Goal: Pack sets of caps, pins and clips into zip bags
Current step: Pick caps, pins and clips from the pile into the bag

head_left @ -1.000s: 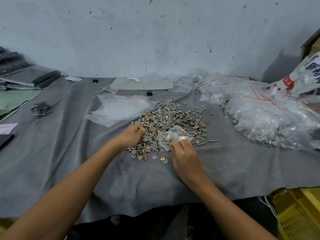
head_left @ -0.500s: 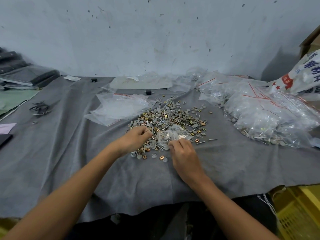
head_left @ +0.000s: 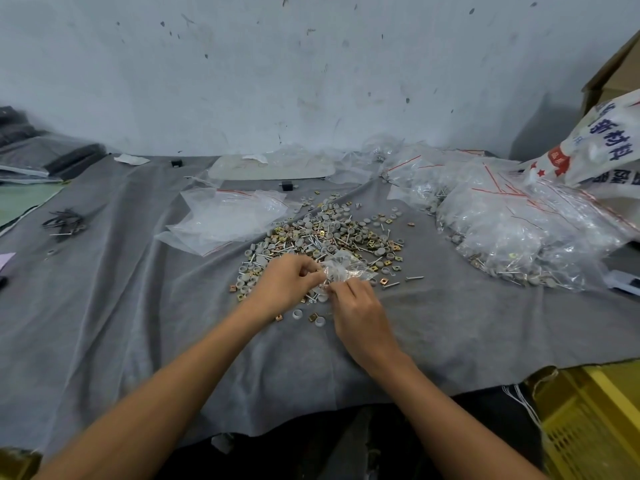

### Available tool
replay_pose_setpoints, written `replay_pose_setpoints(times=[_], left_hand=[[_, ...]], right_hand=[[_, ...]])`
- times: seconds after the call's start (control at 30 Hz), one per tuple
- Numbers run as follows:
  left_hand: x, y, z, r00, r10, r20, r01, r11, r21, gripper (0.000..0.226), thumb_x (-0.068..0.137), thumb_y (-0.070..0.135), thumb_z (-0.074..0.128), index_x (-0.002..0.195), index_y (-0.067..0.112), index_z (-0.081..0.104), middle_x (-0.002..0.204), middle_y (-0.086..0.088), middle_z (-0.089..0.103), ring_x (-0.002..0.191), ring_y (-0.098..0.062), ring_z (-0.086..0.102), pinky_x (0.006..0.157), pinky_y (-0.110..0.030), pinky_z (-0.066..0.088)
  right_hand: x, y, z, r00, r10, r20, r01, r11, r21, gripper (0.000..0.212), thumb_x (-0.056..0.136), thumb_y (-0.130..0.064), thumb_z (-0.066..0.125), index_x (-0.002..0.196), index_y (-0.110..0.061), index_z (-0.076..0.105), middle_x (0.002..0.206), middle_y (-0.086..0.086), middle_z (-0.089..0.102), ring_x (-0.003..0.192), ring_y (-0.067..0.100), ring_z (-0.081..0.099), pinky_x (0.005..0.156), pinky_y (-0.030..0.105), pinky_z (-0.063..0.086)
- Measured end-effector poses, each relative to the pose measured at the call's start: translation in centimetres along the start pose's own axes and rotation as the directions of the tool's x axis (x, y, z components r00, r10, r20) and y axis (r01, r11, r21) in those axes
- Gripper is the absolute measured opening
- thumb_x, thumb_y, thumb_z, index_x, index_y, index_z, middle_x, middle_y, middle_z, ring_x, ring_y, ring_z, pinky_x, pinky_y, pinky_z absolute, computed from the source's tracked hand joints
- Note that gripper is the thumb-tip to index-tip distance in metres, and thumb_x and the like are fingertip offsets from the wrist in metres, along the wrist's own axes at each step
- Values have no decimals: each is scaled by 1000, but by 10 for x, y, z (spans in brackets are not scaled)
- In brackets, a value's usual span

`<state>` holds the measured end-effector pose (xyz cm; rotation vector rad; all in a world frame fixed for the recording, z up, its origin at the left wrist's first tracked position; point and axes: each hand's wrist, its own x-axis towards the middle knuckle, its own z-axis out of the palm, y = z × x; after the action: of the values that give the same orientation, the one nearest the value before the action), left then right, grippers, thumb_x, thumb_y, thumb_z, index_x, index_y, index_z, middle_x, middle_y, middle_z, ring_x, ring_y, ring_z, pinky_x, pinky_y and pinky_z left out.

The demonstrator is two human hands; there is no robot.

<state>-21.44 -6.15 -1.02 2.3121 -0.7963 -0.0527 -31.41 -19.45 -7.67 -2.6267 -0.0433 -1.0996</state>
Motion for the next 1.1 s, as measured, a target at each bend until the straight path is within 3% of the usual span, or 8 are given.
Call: replay_pose_setpoints(times=[0.1,0.27,0.43,0.67,0.77,0.87,1.0,1.1], left_hand=[[-1,2,-5,1000,-6,17,5,998,69,14,93,30,71,96,20,80,65,14,64,58,1,56,58,-25,45],[0,8,-10,999,-23,46,19,996,82,19,96,26,68,112,20,77,61,20,55,48,7,50,52,-14,34],[0,14,-15,998,-36,52,32,997,77,19,92,27,73,107,16,79,60,15,58,50,3,52,56,-21,39],[-5,19,-8,997,-67,43,61,988,142,35,86,30,80,118,20,72,105,0,73,83,-10,63,76,-24,49],[-5,14,-13,990,-110,84,104,992,72,31,87,16,78,117,17,69,104,-2,72,88,-13,68,81,-30,57],[-5,14,-18,965,-181,189,224,944,-241,40,90,-6,67,126,8,64,112,-9,71,102,-23,70,92,-37,58],[-6,15,-27,949,-161,271,293,767,-570,43,88,-19,57,116,12,66,116,-11,68,98,-19,72,81,-25,59],[-3,4,-40,972,-182,149,234,798,-555,36,92,-14,56,108,17,67,113,-8,70,89,-13,70,72,-22,56]], right_hand=[[0,0,0,1000,7,-2,-7,1000,-1,6,97,-9,61,96,-7,67,89,9,61,84,28,56,70,42,53],[0,-1,0,1000,10,-9,-10,1000,-1,1,95,-7,66,94,-7,67,88,9,61,82,28,57,68,41,53],[0,0,1,1000,4,-7,-4,1000,-1,10,99,-11,59,96,-6,67,89,9,61,83,28,56,69,42,53],[0,-1,0,1000,9,-5,-9,1000,2,3,93,-4,69,96,-5,68,88,10,61,82,28,57,68,42,53],[0,0,0,1000,8,-15,-8,1000,0,3,92,-4,70,94,-5,68,88,10,61,81,28,57,68,42,53],[0,-1,0,1000,-1,-26,1,1000,2,1,94,-5,68,94,-5,68,88,9,61,81,27,57,68,40,52],[0,-1,-1,1000,-2,-19,2,1000,-5,1,95,-7,67,96,-7,67,89,7,61,82,25,56,68,37,52],[1,-1,-2,1000,-7,-22,7,1000,-3,3,95,-7,68,97,-7,67,89,7,60,83,24,56,70,34,49]])
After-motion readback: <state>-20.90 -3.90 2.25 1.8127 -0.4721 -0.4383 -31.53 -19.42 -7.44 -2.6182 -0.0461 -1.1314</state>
